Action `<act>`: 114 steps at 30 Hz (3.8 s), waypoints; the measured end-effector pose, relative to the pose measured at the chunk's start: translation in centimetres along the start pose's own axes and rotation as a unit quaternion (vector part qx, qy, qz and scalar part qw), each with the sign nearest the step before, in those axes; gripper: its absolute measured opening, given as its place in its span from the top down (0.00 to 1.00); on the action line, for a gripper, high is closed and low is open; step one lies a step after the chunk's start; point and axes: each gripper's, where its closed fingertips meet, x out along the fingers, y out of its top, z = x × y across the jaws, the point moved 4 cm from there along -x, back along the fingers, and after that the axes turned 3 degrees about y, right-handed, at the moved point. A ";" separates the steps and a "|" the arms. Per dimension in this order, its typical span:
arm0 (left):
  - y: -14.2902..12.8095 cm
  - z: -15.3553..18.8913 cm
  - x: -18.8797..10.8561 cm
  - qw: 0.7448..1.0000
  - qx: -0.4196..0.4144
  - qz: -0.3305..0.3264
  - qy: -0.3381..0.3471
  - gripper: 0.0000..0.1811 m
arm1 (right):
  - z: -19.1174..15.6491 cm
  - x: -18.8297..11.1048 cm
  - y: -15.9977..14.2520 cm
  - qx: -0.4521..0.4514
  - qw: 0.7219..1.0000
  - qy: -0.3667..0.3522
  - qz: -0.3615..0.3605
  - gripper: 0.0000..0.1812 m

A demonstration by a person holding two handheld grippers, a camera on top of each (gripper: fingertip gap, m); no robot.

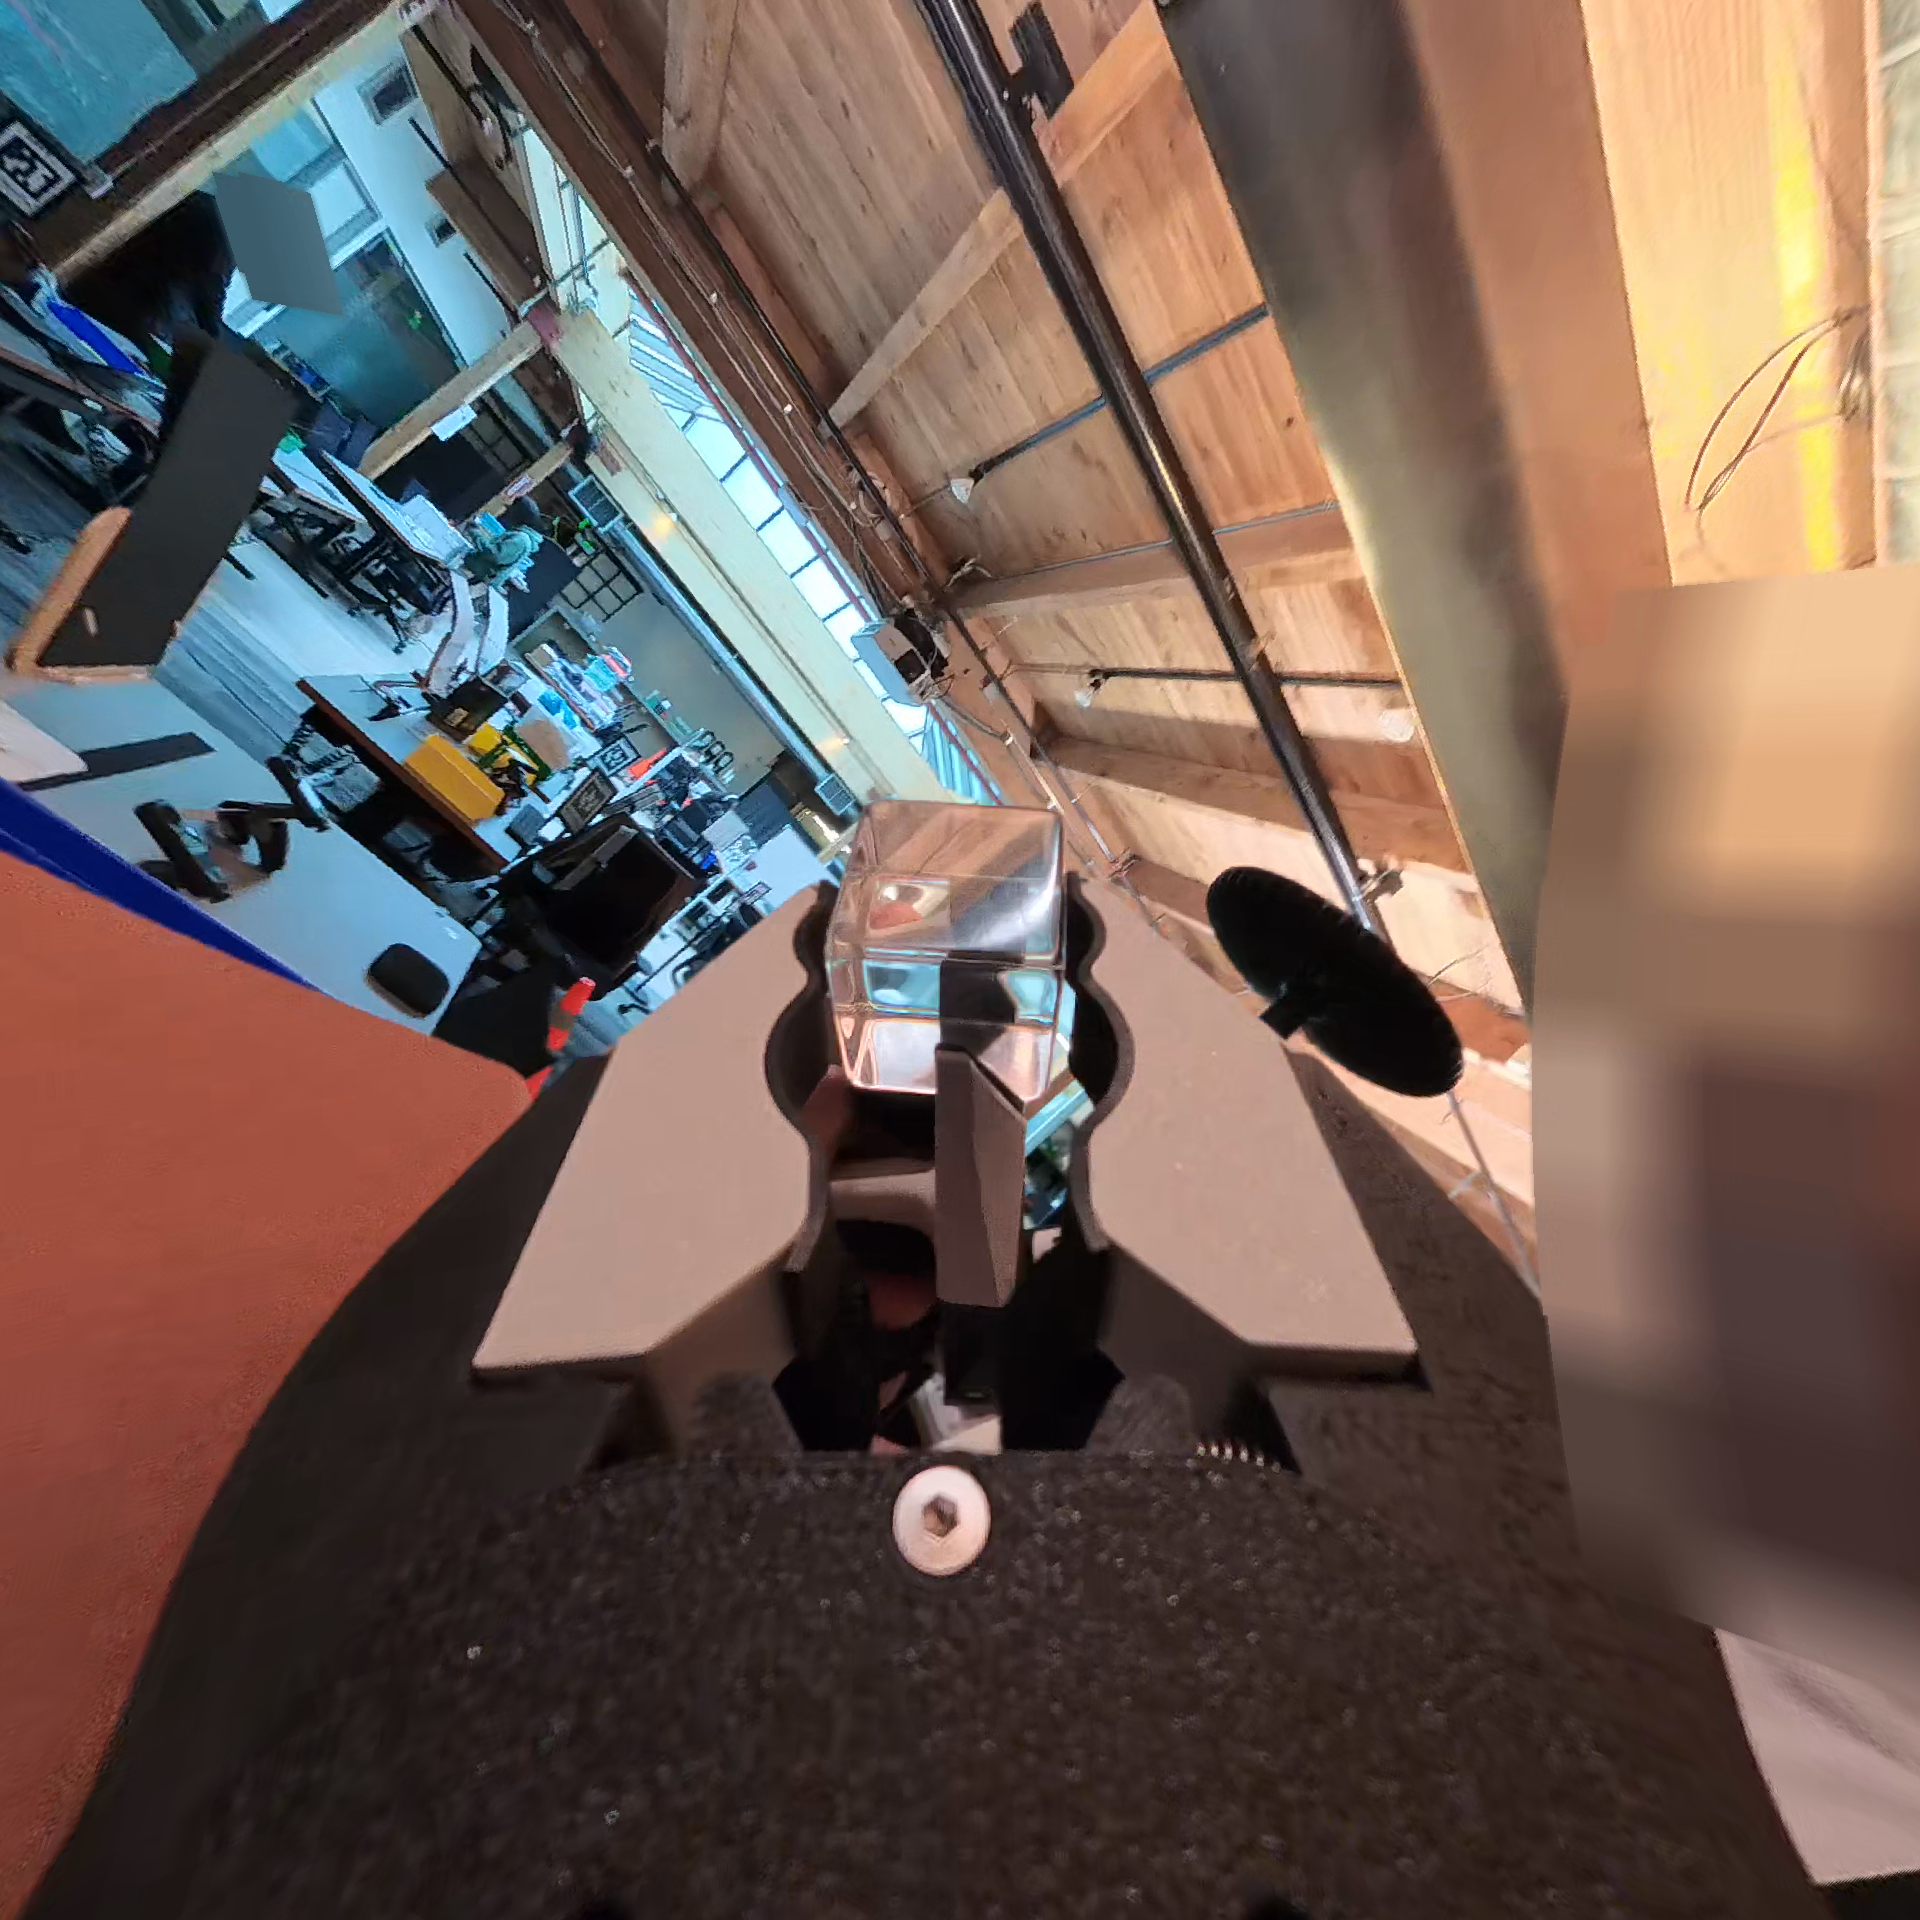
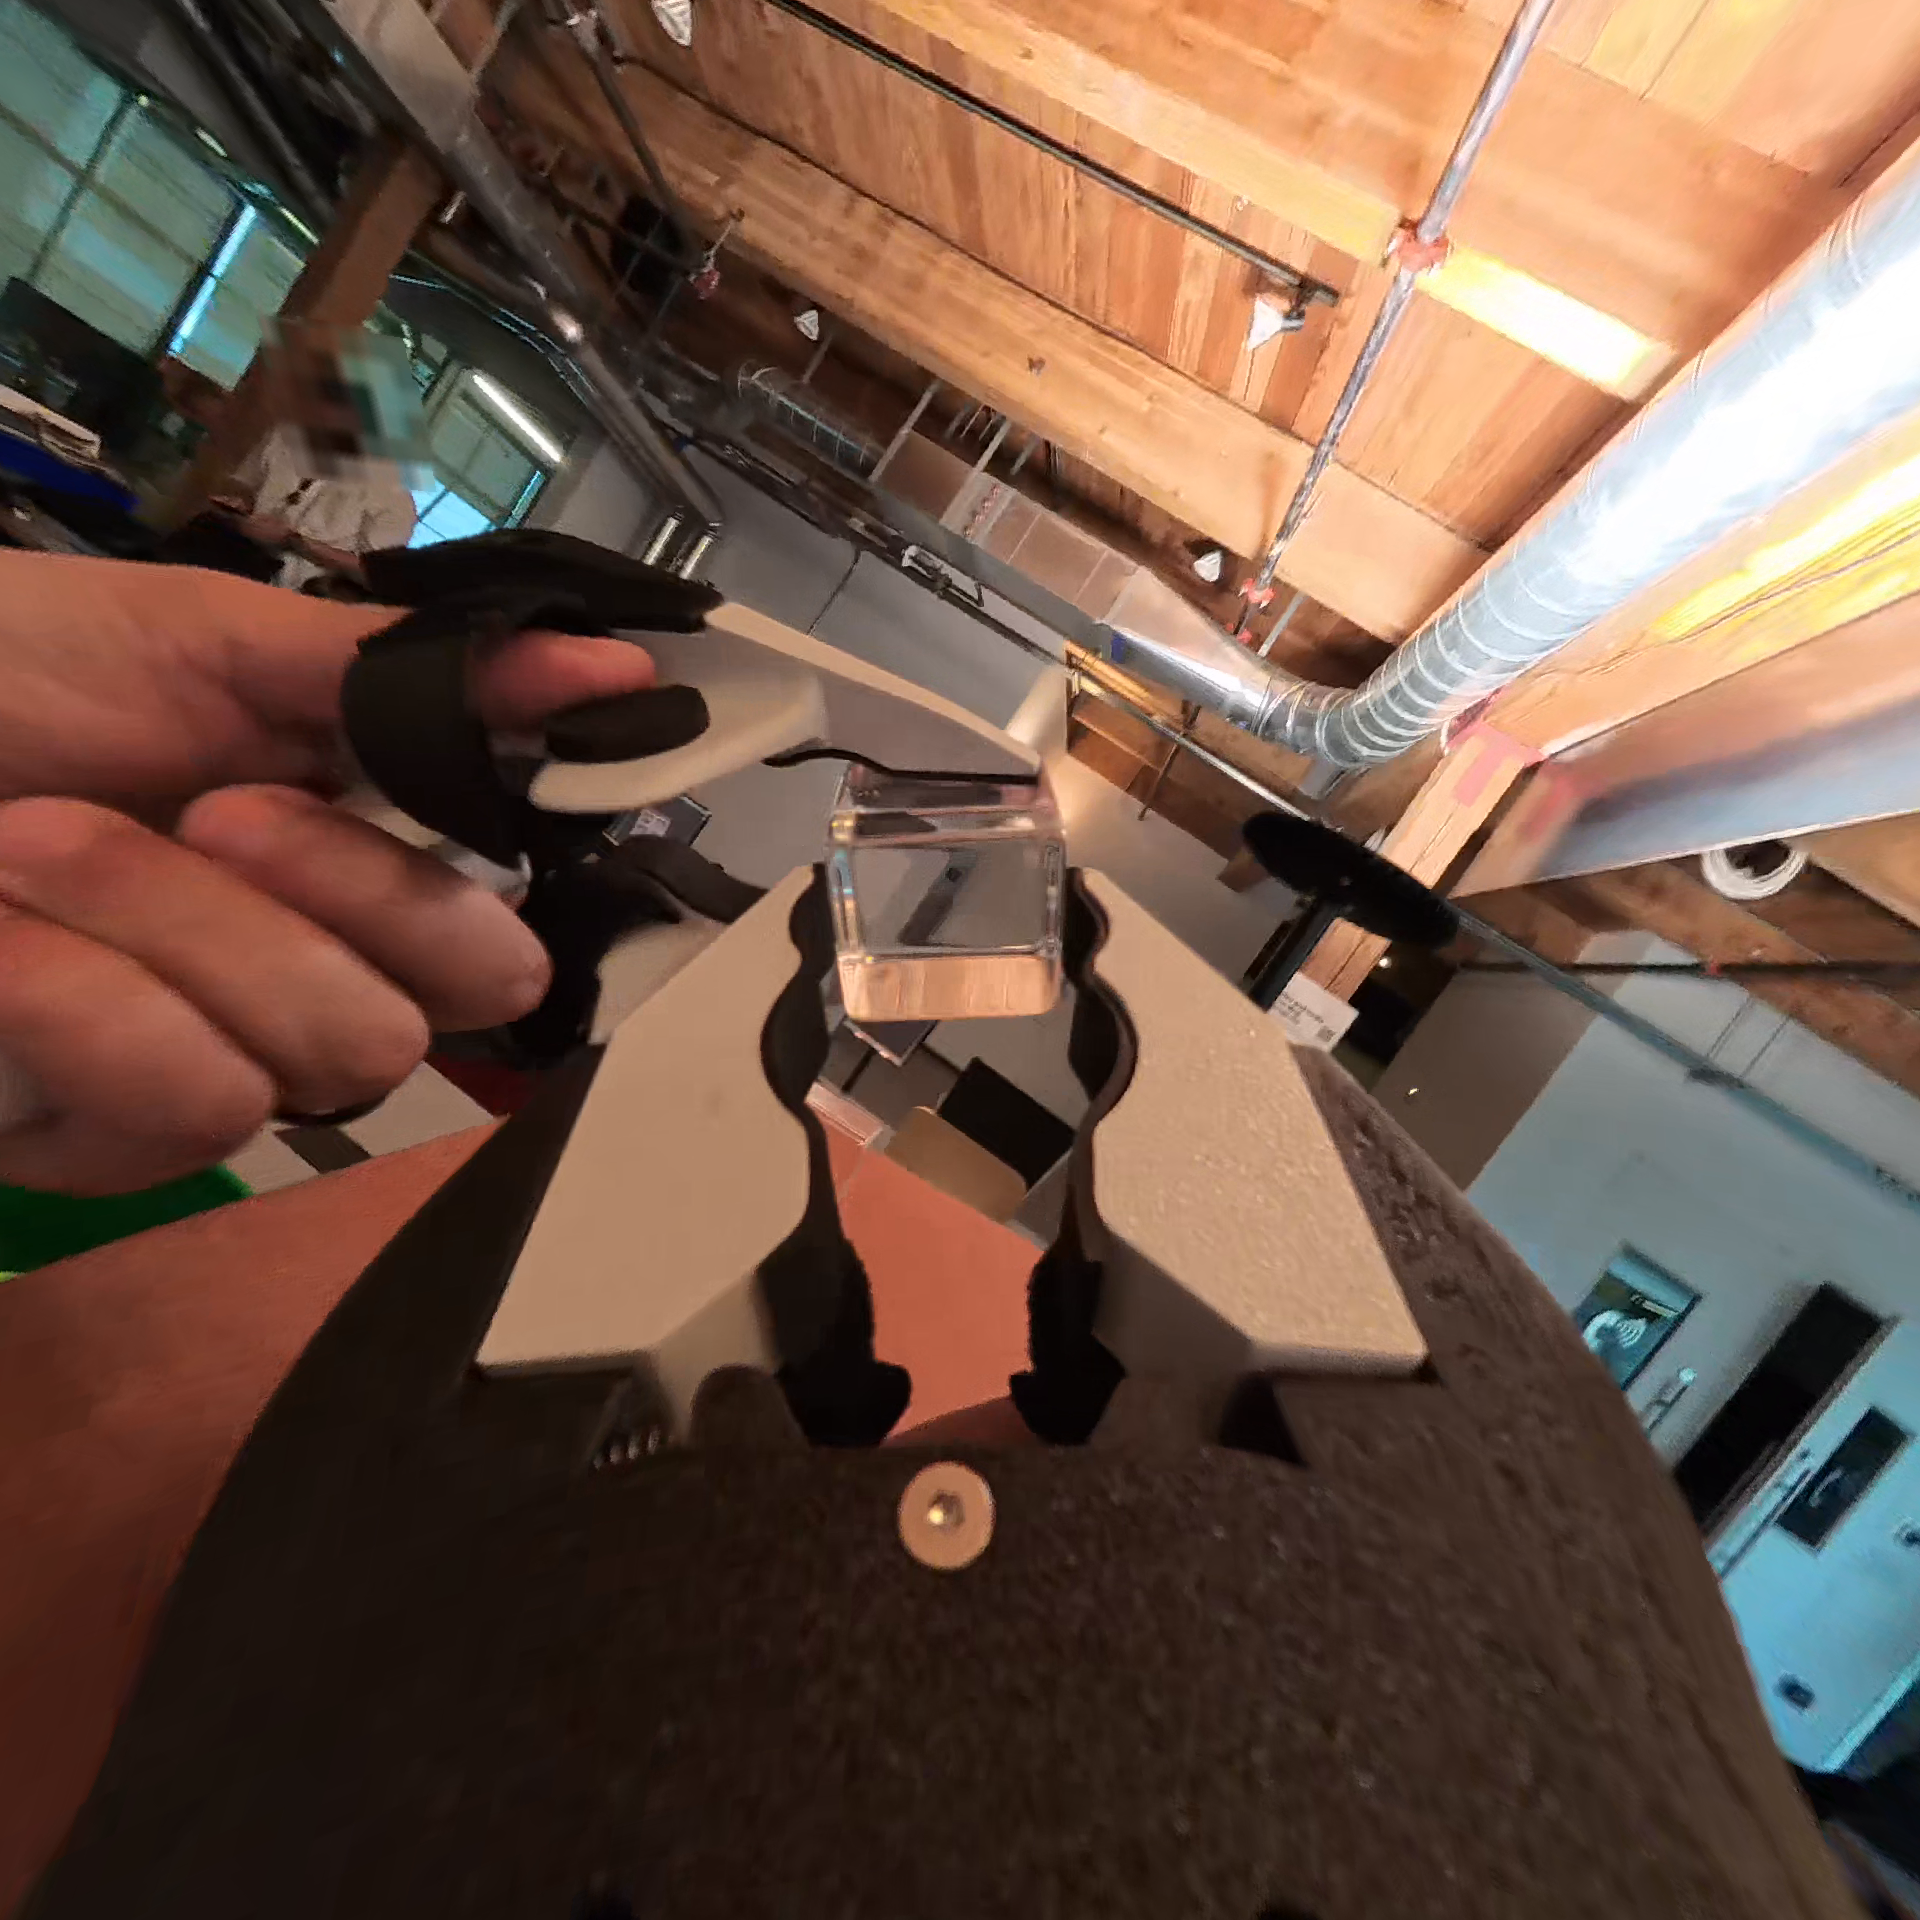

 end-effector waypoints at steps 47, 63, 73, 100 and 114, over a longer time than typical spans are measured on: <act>-10.8 -0.6 -19.3 0.877 0.301 -0.041 0.373 0.69 | 11.9 -1.4 -20.1 0.370 0.817 0.381 -0.225 0.67; -14.7 0.1 -18.7 0.883 0.310 -0.041 0.351 0.69 | -1.8 11.7 -15.5 0.164 0.770 0.562 -0.252 0.76; -12.5 -0.4 -18.7 0.874 0.326 -0.058 0.356 0.69 | 17.2 2.8 -18.1 0.119 0.871 0.353 -0.320 0.76; -13.0 -2.4 -14.1 0.849 0.321 -0.120 0.402 0.69 | 11.8 -25.0 -51.2 0.342 0.672 0.326 -0.570 0.75; -13.0 -0.7 -17.3 0.853 0.320 -0.092 0.403 0.69 | 17.2 -11.3 -34.8 0.280 0.816 0.269 -0.429 0.67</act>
